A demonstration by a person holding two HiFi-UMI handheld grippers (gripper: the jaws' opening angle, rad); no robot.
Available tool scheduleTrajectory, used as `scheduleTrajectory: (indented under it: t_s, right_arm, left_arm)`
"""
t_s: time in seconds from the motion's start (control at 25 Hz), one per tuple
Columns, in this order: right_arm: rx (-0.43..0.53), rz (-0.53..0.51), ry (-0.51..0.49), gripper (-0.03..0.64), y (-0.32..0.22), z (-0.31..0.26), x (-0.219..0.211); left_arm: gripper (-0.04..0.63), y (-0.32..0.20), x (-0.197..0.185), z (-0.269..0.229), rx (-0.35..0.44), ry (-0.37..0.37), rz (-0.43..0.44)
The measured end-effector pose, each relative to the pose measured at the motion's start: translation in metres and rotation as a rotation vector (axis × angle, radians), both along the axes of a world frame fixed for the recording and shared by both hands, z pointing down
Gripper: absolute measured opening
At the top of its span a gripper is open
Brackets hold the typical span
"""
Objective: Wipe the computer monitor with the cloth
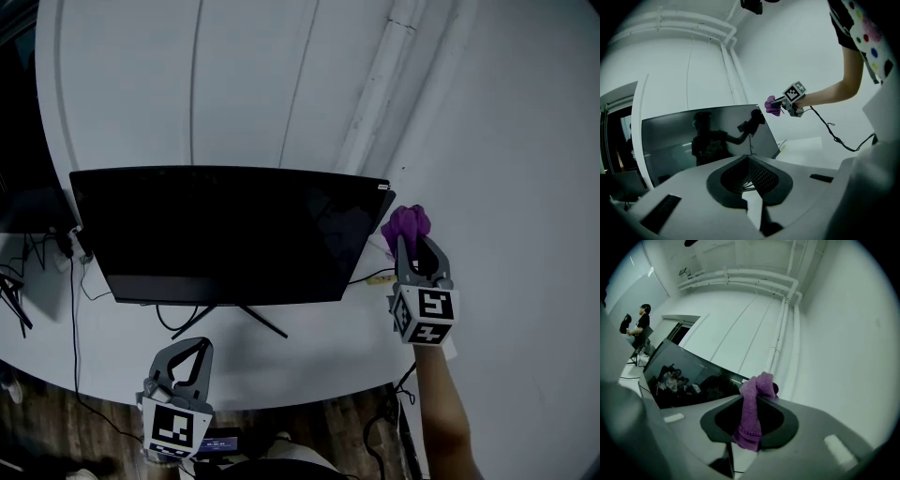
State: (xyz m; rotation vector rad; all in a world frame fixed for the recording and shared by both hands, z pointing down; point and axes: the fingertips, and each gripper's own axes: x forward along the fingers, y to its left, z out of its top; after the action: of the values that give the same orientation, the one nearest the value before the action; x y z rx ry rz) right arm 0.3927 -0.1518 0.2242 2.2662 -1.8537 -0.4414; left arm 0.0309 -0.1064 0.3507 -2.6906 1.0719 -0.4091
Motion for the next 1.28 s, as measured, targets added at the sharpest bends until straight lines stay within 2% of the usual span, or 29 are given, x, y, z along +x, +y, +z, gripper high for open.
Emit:
scheduleTrajectory:
  t_s: [0.2,0.48,0.92,1.28]
  right_arm:
    - [0.006,0.034,0.015,0.092,-0.026,-0.014,0.022]
    - [-0.019,0.036,0.087,0.092,-0.058,-0.026,0.027]
    - [-0.047,-0.042,0.088,0.092,-0.076,-0.02,0.015]
    - [-0.076,-0.057,0.06,0.092,-0.08,0.001,0.018]
  left_arm:
    - [0.006,-0.001,-0.001,-0.002,0.004,0.004,-0.046]
    - [0.006,-0.001,-0.006,0.003,-0.008,0.001,-0.096]
    - [0.006,0.0,0.0,0.008,-0.022,0.001,-0.107]
    - [0.006,-0.003,0.0,0.015,-0.035,-0.009,-0.116]
